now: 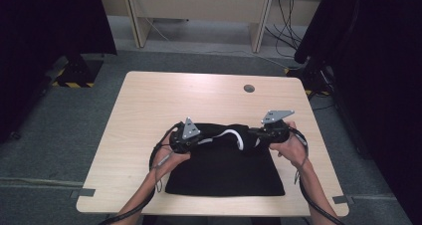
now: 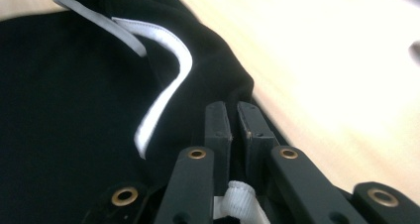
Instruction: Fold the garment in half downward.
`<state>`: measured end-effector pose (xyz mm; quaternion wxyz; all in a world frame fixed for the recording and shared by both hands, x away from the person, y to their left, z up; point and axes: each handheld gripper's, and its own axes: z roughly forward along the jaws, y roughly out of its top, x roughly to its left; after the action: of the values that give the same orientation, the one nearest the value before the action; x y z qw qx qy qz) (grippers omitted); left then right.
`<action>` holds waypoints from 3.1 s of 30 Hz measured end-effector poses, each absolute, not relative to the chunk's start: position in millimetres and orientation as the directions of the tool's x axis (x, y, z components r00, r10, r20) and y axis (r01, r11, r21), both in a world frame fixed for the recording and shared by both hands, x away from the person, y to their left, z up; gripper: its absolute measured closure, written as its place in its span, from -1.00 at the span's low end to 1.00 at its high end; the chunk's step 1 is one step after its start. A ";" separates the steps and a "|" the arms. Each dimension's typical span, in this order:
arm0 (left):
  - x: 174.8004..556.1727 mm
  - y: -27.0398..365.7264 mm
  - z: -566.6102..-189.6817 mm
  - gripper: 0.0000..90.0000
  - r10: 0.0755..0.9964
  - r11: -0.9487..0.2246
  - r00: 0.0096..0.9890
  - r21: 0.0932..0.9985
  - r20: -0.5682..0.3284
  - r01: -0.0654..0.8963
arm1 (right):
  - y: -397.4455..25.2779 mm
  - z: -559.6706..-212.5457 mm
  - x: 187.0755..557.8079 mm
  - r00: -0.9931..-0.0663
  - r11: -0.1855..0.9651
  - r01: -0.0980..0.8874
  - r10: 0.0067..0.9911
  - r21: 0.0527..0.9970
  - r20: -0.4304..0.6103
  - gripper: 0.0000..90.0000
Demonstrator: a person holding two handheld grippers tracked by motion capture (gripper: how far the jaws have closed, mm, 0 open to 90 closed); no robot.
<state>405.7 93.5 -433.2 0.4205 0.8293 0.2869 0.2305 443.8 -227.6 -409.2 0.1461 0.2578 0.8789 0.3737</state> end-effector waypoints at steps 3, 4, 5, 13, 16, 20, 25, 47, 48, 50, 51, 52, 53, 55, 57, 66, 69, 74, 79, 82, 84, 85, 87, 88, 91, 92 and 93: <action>395.6 100.8 -419.8 0.91 0.659 -0.469 0.739 0.845 0.140 0.257 | -226.2 -390.6 428.7 -0.828 0.596 0.276 0.545 0.754 -0.128 0.88; 391.2 103.3 -417.1 0.91 0.654 -0.464 0.744 0.849 0.137 0.251 | -225.7 -386.3 423.4 -0.830 0.605 0.255 0.537 0.754 -0.151 0.88; 386.0 105.2 -415.6 0.91 0.647 -0.464 0.750 0.851 0.136 0.246 | -225.3 -383.1 418.2 -0.828 0.616 0.235 0.532 0.752 -0.176 0.88; 335.0 108.2 -437.2 0.83 0.550 -0.535 0.824 0.814 0.134 0.225 | -226.0 -401.1 369.6 -0.850 0.660 0.161 0.471 0.734 -0.237 0.88; 317.9 109.3 -446.8 0.74 0.520 -0.547 0.846 0.805 0.114 0.228 | -233.5 -414.4 349.5 -0.859 0.655 0.167 0.464 0.737 -0.218 0.85; 299.4 110.3 -447.7 0.52 0.490 -0.523 0.869 0.820 0.068 0.231 | -246.1 -423.9 327.7 -0.870 0.632 0.197 0.465 0.750 -0.163 0.53; 290.0 111.7 -441.2 0.25 0.501 -0.505 0.863 0.833 0.071 0.225 | -255.8 -413.2 312.0 -0.851 0.584 0.206 0.502 0.786 -0.150 0.21; 301.9 108.6 -438.4 0.95 0.524 -0.544 0.839 0.815 0.147 0.197 | -237.3 -446.4 316.7 -0.877 0.688 0.262 0.462 0.677 -0.130 0.94; 299.0 108.9 -431.6 0.95 0.518 -0.537 0.842 0.823 0.148 0.186 | -237.6 -442.6 316.7 -0.875 0.686 0.256 0.464 0.681 -0.138 0.95; 292.4 110.4 -422.2 0.95 0.504 -0.522 0.852 0.835 0.139 0.173 | -238.9 -435.8 316.5 -0.873 0.685 0.244 0.464 0.686 -0.152 0.95; 288.8 111.3 -419.9 0.95 0.493 -0.518 0.861 0.837 0.124 0.176 | -240.3 -432.8 316.4 -0.872 0.682 0.236 0.463 0.692 -0.159 0.95; 284.6 112.3 -419.3 0.94 0.487 -0.512 0.866 0.840 0.110 0.181 | -242.5 -430.1 315.6 -0.870 0.674 0.233 0.466 0.701 -0.159 0.95; 279.6 112.6 -420.6 0.94 0.480 -0.509 0.872 0.840 0.096 0.187 | -245.2 -427.6 314.2 -0.870 0.665 0.230 0.468 0.710 -0.156 0.95; 268.5 110.7 -428.8 0.93 0.450 -0.529 0.890 0.827 0.079 0.194 | -250.3 -425.1 310.1 -0.874 0.654 0.228 0.464 0.721 -0.145 0.93; 261.2 107.8 -444.1 0.89 0.419 -0.557 0.907 0.803 0.050 0.213 | -253.9 -427.3 304.6 -0.879 0.650 0.236 0.459 0.722 -0.126 0.84; 255.5 111.2 -462.1 0.04 0.452 -0.503 0.891 0.813 -0.041 0.293 | -269.3 -430.4 288.2 -0.856 0.571 0.322 0.516 0.755 -0.025 0.08; 259.5 111.7 -453.6 -0.07 0.476 -0.462 0.878 0.833 -0.055 0.303 | -269.6 -421.5 294.9 -0.828 0.528 0.334 0.560 0.781 -0.025 -0.02; 270.3 109.0 -452.0 -0.22 0.545 -0.427 0.835 0.830 -0.080 0.358 | -257.4 -428.8 313.7 -0.794 0.536 0.371 0.606 0.758 -0.040 -0.07; 279.4 109.8 -458.9 -0.37 0.621 -0.433 0.779 0.789 -0.090 0.436 | -244.7 -453.3 332.2 -0.769 0.558 0.416 0.637 0.718 -0.049 -0.15; 290.5 113.0 -467.2 -0.39 0.658 -0.422 0.746 0.770 -0.104 0.479 | -241.1 -464.3 339.9 -0.767 0.579 0.413 0.637 0.703 -0.075 -0.19; 298.3 114.7 -471.2 -0.41 0.670 -0.413 0.733 0.762 -0.117 0.499 | -241.0 -468.4 344.1 -0.762 0.575 0.424 0.644 0.699 -0.068 -0.23; 304.3 115.3 -473.3 -0.42 0.675 -0.411 0.727 0.753 -0.127 0.514 | -241.8 -468.9 345.7 -0.761 0.569 0.429 0.646 0.701 -0.059 -0.23; 315.1 115.5 -477.0 -0.42 0.684 -0.410 0.717 0.742 -0.135 0.530 | -244.8 -470.7 349.0 -0.744 0.549 0.457 0.668 0.700 -0.038 -0.27; 320.8 115.9 -477.9 -0.42 0.681 -0.409 0.720 0.746 -0.134 0.526 | -246.6 -471.9 350.2 -0.735 0.529 0.477 0.678 0.702 -0.011 -0.27; 340.6 114.1 -476.7 -0.39 0.687 -0.412 0.715 0.742 -0.128 0.529 | -252.2 -472.3 349.8 -0.702 0.494 0.511 0.712 0.703 0.010 -0.26; 347.5 111.9 -477.1 -0.38 0.687 -0.418 0.717 0.743 -0.119 0.523 | -254.1 -472.7 349.6 -0.690 0.484 0.518 0.723 0.706 0.011 -0.26; 354.2 109.4 -477.3 -0.39 0.686 -0.423 0.719 0.744 -0.109 0.517 | -255.8 -472.8 349.6 -0.680 0.476 0.524 0.733 0.707 0.010 -0.26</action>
<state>354.2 109.4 -477.3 0.3988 0.8369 0.3596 0.1059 349.6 -255.8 -472.8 0.1489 0.3714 0.8461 0.3522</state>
